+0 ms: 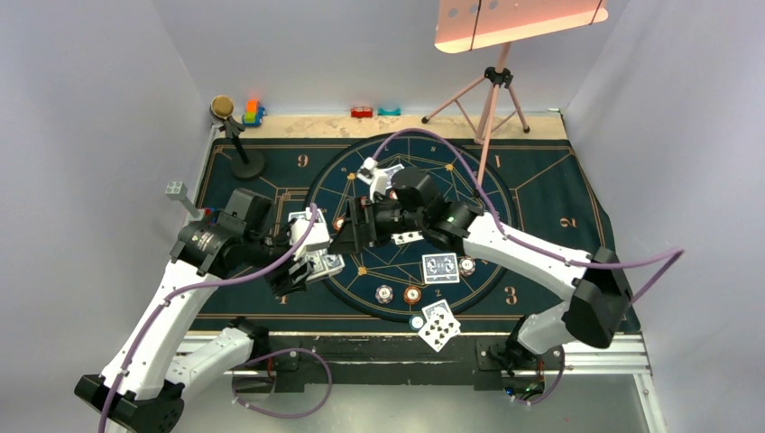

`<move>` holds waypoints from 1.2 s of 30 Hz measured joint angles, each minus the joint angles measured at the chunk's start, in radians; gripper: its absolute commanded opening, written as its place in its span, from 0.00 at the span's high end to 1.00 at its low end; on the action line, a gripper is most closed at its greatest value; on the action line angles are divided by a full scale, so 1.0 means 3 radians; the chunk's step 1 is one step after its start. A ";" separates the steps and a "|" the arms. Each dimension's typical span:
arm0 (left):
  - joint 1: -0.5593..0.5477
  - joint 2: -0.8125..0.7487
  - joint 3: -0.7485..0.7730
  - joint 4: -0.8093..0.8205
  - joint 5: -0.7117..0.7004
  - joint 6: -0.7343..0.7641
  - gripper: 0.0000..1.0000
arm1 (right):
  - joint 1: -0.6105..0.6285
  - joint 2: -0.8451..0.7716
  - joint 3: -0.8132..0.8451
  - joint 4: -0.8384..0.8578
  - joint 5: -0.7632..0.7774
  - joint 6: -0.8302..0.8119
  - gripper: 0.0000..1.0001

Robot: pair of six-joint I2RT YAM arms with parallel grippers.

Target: Distribute texas hold em gaming equipment

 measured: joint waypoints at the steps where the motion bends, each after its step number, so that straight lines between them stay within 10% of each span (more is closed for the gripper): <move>1: 0.0000 0.0000 0.0000 0.0005 0.0000 -0.0001 1.00 | 0.0036 0.0075 0.0022 0.0032 -0.0025 0.0009 0.03; 36: 0.0000 -0.0042 0.0000 -0.0003 -0.0024 -0.0036 1.00 | -0.0019 0.0308 -0.0036 0.0062 -0.0212 0.0140 0.49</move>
